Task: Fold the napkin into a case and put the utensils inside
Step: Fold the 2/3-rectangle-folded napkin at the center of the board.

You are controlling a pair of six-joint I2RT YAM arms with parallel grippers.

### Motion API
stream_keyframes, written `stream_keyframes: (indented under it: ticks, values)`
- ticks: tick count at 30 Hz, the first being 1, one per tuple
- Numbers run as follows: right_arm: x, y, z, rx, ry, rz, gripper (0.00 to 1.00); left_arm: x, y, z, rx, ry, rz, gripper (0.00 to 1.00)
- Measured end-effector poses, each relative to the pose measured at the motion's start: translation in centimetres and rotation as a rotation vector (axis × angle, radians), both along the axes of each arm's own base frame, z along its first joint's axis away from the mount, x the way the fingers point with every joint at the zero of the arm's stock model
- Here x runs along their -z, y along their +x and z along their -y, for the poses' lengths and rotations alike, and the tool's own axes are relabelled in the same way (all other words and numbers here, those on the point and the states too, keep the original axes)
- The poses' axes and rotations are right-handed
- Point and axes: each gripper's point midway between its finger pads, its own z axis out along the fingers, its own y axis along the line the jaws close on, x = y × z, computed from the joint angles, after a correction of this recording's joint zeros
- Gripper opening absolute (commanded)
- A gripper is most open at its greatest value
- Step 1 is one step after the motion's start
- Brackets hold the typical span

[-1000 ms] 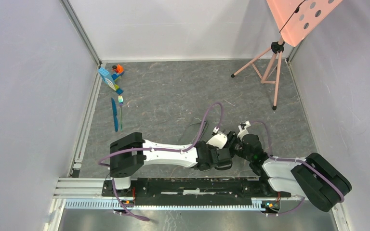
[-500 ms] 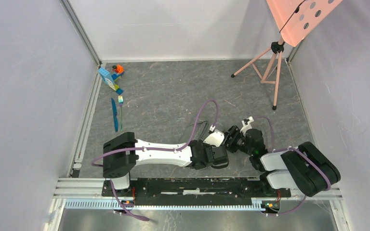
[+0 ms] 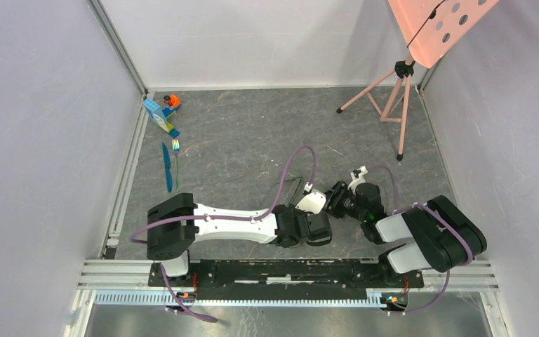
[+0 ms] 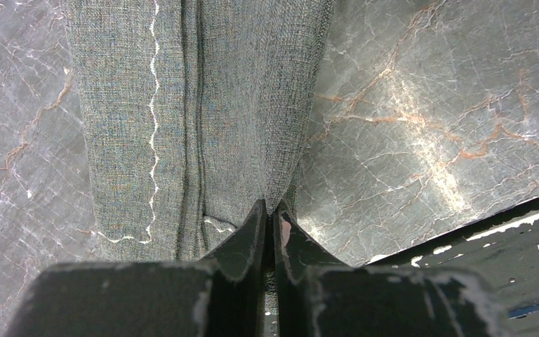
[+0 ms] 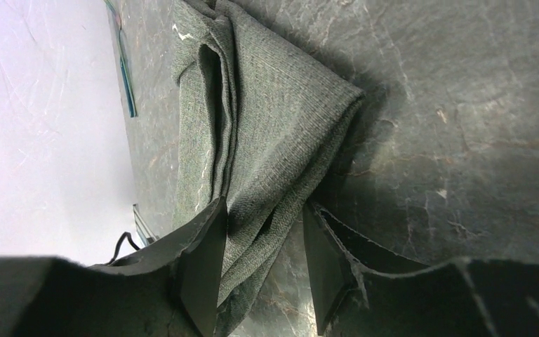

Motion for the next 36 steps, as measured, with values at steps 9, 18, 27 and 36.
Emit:
stream_keyframes:
  ticks: [9,18,27,36]
  values:
    - [-0.4,0.8,-0.1,-0.025,-0.053,0.041,0.59,0.3,0.1,-0.2,-0.005,0.0,-0.001,0.03]
    - [-0.4,0.9,0.1,-0.042,-0.089,0.057,0.63,0.5,-0.1,0.0,-0.001,-0.009,-0.02,0.03]
    - [-0.8,1.6,-0.1,-0.049,-0.101,0.073,0.75,0.6,-0.2,0.1,0.001,-0.012,-0.029,0.03]
    - [-1.1,4.1,1.0,-0.066,-0.247,0.135,0.82,0.8,-0.3,0.3,0.005,-0.025,-0.042,0.03]
